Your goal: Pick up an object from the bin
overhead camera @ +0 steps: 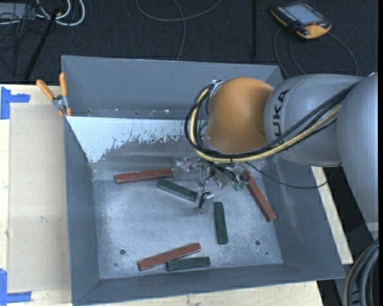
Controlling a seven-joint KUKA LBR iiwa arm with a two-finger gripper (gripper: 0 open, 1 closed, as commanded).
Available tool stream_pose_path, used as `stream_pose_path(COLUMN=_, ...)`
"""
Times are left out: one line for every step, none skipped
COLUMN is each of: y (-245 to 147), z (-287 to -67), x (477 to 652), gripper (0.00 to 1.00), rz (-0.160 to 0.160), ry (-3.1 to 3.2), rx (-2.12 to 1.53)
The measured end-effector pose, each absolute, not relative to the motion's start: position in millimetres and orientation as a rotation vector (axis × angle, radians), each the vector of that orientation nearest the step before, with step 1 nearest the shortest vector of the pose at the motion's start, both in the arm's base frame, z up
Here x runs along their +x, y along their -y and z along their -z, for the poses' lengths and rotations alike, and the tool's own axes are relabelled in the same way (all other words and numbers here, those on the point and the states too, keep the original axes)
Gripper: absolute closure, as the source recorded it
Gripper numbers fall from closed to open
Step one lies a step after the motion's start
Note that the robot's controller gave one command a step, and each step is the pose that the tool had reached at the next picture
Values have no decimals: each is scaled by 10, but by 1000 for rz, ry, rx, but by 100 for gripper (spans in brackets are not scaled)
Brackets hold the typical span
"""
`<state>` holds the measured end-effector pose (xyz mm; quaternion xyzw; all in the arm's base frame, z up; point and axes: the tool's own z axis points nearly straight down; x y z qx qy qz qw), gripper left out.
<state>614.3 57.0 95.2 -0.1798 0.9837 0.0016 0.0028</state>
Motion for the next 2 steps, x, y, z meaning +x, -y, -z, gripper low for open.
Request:
stream_pose_path(y=-189, z=-689, x=5950, gripper=0, rz=0, ry=-3072, rx=-668)
stream_pose_path(y=148, z=-698, x=5849, gripper=100, rz=-1, ry=-3125, rx=-328)
